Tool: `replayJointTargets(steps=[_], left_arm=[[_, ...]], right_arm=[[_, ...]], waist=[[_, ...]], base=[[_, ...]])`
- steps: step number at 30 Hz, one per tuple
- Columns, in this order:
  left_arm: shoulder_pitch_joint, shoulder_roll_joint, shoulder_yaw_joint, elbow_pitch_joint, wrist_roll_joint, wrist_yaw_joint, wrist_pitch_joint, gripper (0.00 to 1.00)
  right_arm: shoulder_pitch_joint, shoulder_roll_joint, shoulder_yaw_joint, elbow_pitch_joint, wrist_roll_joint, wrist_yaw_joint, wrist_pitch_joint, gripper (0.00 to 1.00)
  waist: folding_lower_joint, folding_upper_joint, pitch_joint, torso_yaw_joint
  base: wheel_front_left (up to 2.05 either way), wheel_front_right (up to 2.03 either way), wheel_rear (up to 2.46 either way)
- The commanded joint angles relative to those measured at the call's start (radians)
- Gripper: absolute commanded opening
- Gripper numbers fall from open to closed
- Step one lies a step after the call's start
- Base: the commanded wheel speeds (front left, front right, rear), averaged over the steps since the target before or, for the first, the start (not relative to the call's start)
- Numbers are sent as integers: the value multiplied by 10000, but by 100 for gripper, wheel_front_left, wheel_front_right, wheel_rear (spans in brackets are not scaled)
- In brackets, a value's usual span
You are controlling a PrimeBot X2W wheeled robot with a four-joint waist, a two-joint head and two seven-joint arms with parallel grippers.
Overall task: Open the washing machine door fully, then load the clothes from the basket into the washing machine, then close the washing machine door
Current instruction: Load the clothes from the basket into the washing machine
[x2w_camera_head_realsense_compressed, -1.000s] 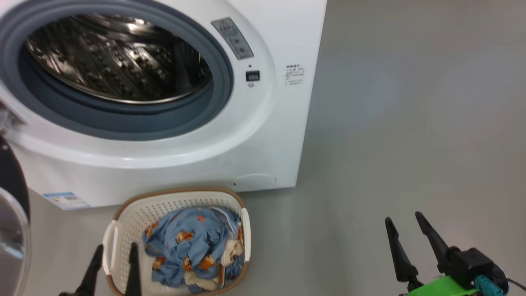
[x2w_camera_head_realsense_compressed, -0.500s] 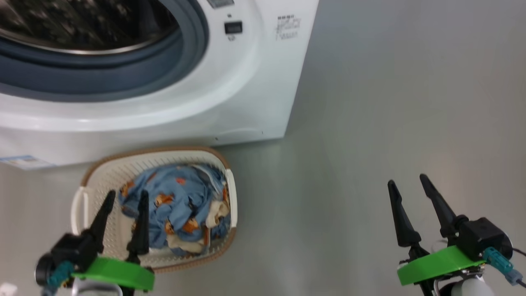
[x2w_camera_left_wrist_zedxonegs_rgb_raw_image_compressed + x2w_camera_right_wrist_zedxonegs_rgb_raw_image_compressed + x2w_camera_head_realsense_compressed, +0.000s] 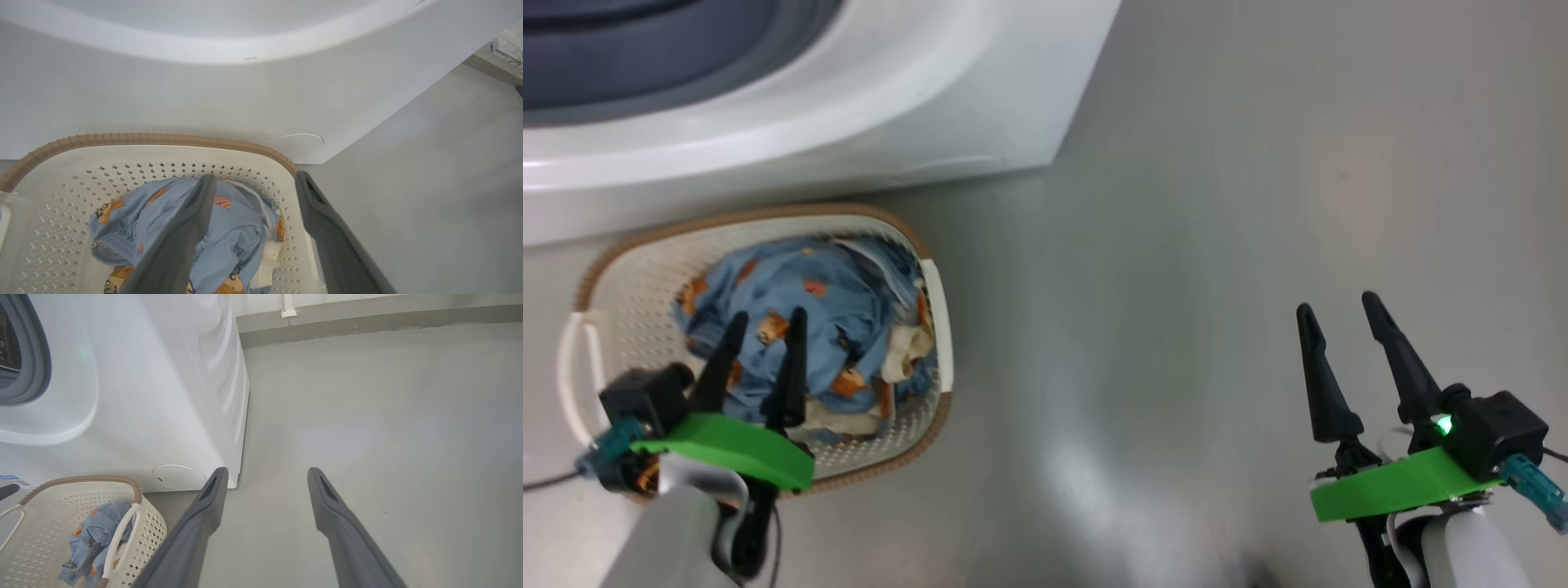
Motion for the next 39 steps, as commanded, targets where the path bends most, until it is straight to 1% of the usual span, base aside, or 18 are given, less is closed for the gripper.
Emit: replayJointTargets(steps=[1, 4, 10, 14, 16, 20, 26, 30, 31, 39], left_arm=[[-234, 464, 89, 120, -194, -30, -51, 100], [-764, 753, -404, 620, -625, -30, -51, 100], [-1632, 1111, -1317, 1555, -1594, -30, -10, 100], [-2104, 1273, -1737, 2161, -2429, -30, 323, 100], [-2360, 1414, -1893, 2450, -2671, -30, 374, 100], [-2855, 1628, -2057, 3116, -3084, -30, 479, 100], [-3559, 1593, -1896, 4036, -4025, -30, 1062, 100], [-4060, 1642, -1831, 4573, -4390, -30, 1403, 100], [-4060, 1642, -1831, 4573, -4390, -30, 1403, 100], [-4997, 1616, -2124, 5967, -4180, 51, 2007, 100]], right_arm=[[-54, -31, 242, -296, 77, 16, -74, 100], [-160, -31, 206, -390, 147, 16, -74, 100], [-231, -31, 167, -503, 265, 16, -74, 100], [-282, -31, 190, -509, 349, 16, -74, 100], [-318, -31, 200, -493, 388, 16, -74, 100], [-380, -31, 195, -504, 487, 16, -74, 100], [-341, -31, 249, -489, 638, 16, -74, 100], [-348, -31, 247, -529, 696, 16, -74, 100], [-348, -31, 247, -529, 696, 16, -74, 100], [-277, -31, 329, -615, 615, 16, -74, 100]], waist=[[0, -1, 814, -469], [0, -1, 1179, -637], [0, -1, 1802, -831], [0, -1, 2160, -924], [0, -1, 2342, -987], [0, -1, 2674, -1155], [0, -1, 3066, -1355], [0, -1, 3262, -1443], [0, -1, 3262, -1443], [0, -1, 3476, -1470]], base=[[0, 0, 0], [0, 0, 0], [0, 0, 0], [0, 0, 0], [0, 0, 0], [0, 0, 0], [0, 0, 0], [0, 0, 0], [0, 0, 0], [0, 0, 0]])
